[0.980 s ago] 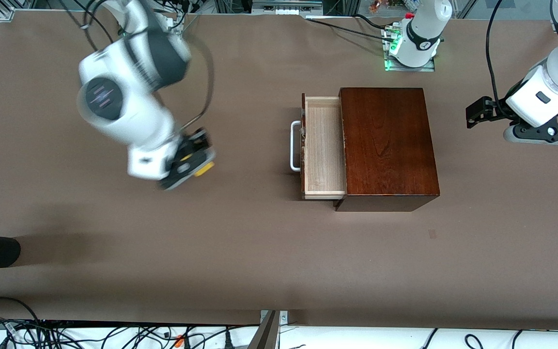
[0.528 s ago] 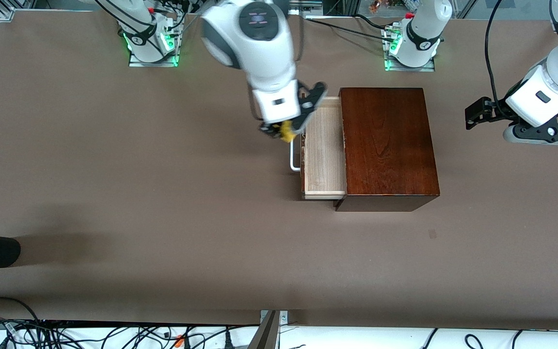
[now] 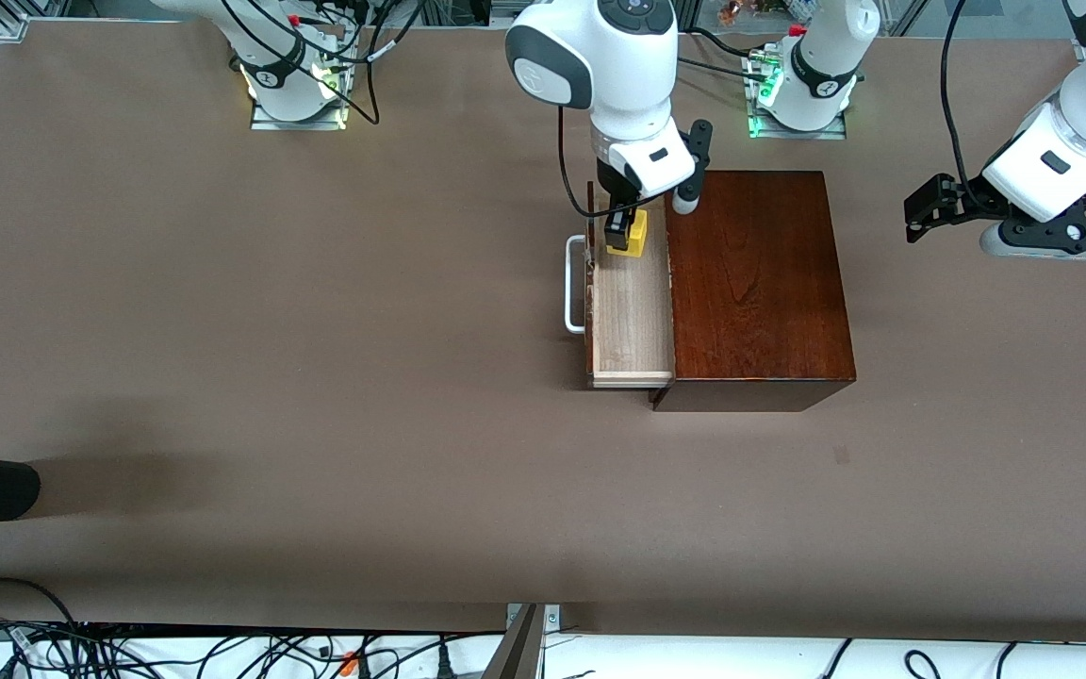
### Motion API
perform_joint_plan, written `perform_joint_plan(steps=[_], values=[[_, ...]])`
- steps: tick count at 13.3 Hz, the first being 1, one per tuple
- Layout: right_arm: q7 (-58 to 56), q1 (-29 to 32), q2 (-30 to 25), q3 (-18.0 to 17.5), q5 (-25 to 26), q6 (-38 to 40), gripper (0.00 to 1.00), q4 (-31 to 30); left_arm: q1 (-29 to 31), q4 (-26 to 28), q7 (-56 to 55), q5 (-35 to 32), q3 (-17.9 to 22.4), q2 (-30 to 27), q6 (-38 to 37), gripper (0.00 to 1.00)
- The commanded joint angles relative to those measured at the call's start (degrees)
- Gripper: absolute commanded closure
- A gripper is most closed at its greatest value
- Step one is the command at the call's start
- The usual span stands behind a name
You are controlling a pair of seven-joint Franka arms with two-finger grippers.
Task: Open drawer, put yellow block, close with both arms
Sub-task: 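Carry the yellow cube with the right gripper over the open drawer, then lower the cube into the drawer and open the right gripper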
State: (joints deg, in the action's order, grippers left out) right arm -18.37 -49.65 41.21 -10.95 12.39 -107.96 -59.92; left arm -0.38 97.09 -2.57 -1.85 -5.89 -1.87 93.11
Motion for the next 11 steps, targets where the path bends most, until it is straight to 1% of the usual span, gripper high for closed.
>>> perform_joint_plan(steps=[1,6,8,11], values=[[-3.3,-1.8,2.4,0.5,3.4,1.2,0.89,2.0,0.5,1.5,0.2,0.8,-0.2,-1.5,1.0,0.0],[-3.0,-2.9,5.5,0.5,5.9,0.4,0.89,2.0,0.5,1.5,0.2,0.8,-0.2,-1.5,0.8,0.0],[-3.2,-3.0,6.1,0.5,7.1,0.5,0.89,0.9,0.5,1.5,0.2,0.8,-0.3,-1.5,0.8,0.0],[-3.0,-3.3,7.2,0.6,7.7,-0.7,0.89,0.4,0.5,1.3,-0.1,0.8,-0.3,-1.5,0.1,0.0]])
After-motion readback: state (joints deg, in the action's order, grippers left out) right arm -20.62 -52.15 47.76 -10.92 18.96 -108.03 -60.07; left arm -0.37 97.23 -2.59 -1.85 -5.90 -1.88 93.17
